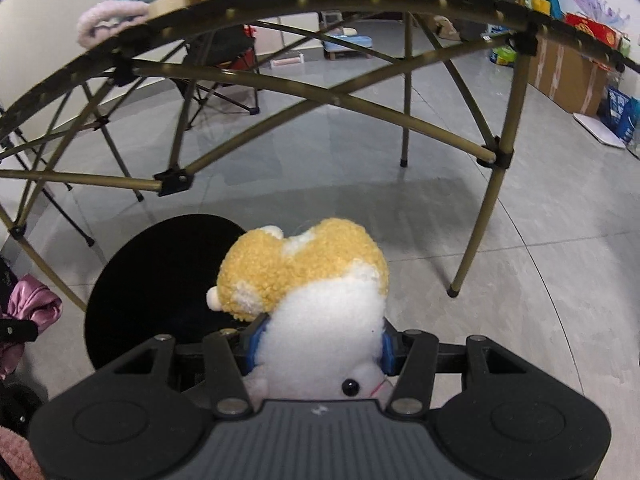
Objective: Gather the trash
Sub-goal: 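Carry the pink scrunchie and plush toy down over the black bin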
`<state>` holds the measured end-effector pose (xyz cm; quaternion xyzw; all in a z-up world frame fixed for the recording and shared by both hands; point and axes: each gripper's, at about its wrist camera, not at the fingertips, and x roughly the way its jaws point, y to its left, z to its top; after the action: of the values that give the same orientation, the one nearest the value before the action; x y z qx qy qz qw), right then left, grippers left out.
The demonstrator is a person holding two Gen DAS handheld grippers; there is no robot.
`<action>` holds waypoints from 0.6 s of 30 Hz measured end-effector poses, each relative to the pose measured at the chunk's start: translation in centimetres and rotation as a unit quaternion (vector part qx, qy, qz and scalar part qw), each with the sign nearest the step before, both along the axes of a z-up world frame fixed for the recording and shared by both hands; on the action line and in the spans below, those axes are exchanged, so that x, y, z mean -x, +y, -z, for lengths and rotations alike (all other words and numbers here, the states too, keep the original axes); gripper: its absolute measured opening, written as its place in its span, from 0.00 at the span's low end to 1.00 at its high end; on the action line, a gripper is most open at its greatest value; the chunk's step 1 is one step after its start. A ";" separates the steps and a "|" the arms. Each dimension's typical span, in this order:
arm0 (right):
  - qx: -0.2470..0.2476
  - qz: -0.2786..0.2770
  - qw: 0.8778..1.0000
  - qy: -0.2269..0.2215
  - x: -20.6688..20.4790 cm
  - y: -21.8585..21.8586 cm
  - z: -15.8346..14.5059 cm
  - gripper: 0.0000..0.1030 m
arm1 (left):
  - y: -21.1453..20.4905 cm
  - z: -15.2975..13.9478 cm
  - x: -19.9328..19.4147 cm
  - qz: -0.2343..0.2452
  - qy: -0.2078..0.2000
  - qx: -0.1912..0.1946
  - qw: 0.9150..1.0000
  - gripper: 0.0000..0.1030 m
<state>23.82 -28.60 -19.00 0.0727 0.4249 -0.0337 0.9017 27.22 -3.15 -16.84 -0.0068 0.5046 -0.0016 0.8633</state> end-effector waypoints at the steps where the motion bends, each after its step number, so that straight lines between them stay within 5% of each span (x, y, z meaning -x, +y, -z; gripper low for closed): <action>1: -0.001 0.006 1.000 0.002 -0.1 -0.2 0.1 0.50 | -0.3 0.1 -0.3 0.003 0.002 0.000 1.000 0.34; 18: -0.014 0.036 0.999 0.016 -1.2 -1.9 1.7 0.50 | -5.7 1.1 -3.9 0.027 0.028 0.017 0.999 0.34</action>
<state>25.05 -30.48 -20.65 0.0996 0.4369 -0.0616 0.8918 31.17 -8.83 -17.90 -0.0081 0.5287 -0.0337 0.8481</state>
